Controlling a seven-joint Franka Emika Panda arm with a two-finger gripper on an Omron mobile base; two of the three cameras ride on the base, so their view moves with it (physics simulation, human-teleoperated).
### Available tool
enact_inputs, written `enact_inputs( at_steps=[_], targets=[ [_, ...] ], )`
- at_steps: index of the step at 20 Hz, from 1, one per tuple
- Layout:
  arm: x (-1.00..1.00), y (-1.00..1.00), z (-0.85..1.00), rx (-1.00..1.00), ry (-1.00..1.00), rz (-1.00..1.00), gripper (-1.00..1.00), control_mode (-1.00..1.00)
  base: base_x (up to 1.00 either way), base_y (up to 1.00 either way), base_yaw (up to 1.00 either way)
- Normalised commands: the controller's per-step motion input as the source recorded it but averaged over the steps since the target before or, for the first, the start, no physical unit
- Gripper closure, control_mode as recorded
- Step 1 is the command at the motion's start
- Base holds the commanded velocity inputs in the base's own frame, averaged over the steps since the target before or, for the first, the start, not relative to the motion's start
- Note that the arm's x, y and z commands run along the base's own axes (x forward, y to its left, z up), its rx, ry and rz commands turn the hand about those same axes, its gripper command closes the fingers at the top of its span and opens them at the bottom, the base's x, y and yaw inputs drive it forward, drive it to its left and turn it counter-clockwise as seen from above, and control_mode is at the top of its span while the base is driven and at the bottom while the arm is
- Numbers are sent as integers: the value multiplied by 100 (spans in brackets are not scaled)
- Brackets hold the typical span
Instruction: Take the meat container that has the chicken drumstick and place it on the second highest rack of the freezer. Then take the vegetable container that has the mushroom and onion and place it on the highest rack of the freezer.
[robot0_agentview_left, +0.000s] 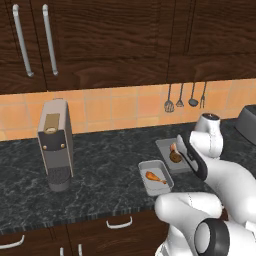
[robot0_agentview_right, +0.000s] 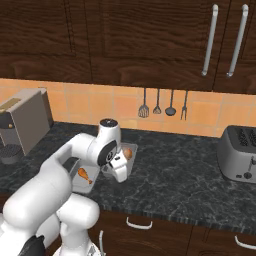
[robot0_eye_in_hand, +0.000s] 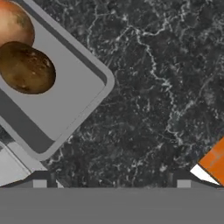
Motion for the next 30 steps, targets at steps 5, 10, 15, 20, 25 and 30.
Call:
enact_inputs(
  at_steps=[5, 10, 15, 20, 25, 30],
  targets=[
    [6, -15, -25, 10, 6, -12, -100, -100, 0, 0, 0],
    [27, -2, -19, 5, 3, -9, -100, -100, 0, 0, 0],
    [35, 0, -20, 0, 0, -4, -100, -100, 0, 0, 0],
    [30, 0, -18, 0, 0, -2, -100, -100, 0, 0, 0],
    [24, 0, -20, 0, 0, 0, -100, -100, 0, 0, 0],
    [16, 0, -22, 0, 0, 0, -100, -100, 0, 0, 0]
  ],
)
